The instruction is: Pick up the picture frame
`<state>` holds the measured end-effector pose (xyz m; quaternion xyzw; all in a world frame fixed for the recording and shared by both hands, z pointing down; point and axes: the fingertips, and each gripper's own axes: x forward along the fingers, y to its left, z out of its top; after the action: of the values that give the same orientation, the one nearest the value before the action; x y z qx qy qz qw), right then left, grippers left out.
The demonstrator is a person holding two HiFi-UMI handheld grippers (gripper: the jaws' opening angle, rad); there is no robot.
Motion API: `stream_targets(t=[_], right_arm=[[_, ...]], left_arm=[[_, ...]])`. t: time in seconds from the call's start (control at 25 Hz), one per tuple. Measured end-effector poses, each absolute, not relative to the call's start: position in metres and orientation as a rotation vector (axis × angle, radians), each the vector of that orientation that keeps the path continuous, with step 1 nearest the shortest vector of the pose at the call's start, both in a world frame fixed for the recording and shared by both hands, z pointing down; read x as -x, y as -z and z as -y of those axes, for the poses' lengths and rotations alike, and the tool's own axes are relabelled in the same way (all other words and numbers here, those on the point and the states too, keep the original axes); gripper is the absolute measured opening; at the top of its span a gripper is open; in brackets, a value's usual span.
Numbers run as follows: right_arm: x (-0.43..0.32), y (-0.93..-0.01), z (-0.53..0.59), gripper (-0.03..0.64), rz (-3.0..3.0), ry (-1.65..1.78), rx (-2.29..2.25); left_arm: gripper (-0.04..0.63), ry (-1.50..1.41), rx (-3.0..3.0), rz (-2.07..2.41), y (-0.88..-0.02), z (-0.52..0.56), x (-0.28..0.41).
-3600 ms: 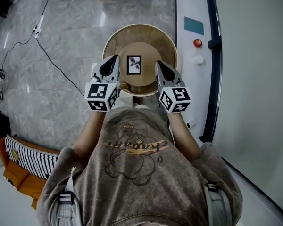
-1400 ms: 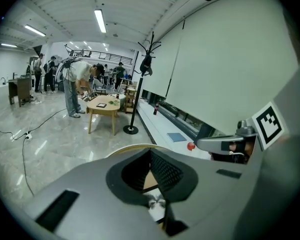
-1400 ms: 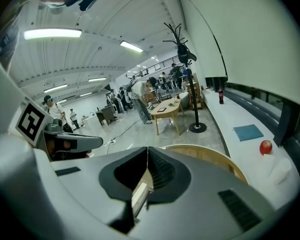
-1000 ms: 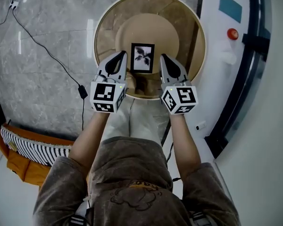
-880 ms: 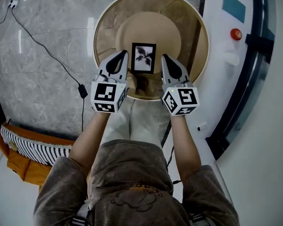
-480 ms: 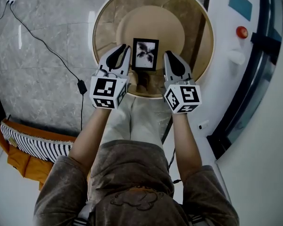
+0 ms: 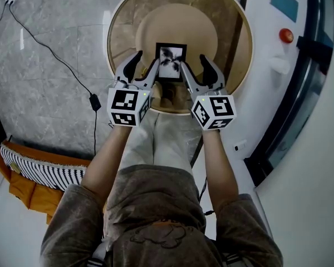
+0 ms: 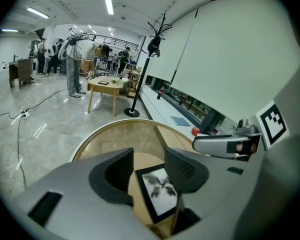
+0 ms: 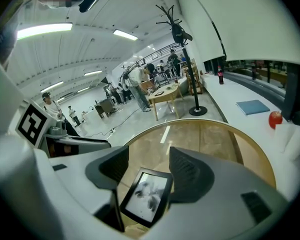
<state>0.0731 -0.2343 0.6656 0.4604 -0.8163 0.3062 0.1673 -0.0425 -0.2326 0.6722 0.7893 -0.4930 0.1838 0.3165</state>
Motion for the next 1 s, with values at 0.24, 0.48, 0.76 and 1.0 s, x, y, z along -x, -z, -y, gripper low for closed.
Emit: stream_targets(t=[0.24,0.48,0.76,1.0], right_arm=[[-0.077,-0.694,0.228,0.257,2.255,-0.928,-1.313],[-0.079,-0.722,0.223,0.241,2.202,-0.982,-1.301],[-0.073,-0.759,0.211,0.229,2.140,-1.055,-1.241],[-0.075,-0.789,0.201,0.225,2.078,-1.097,-1.219]], left_arm=[[0.202,-0.515,-2.043,1.252,-0.695,0.227,0.040],[0.202,-0.577,-2.025,1.206,-0.724,0.219,0.034],[0.199,-0.637,-1.969,1.158,-0.761,0.212,0.029],[0.192,-0.649,-1.899,1.138,-0.788,0.206,0.026]])
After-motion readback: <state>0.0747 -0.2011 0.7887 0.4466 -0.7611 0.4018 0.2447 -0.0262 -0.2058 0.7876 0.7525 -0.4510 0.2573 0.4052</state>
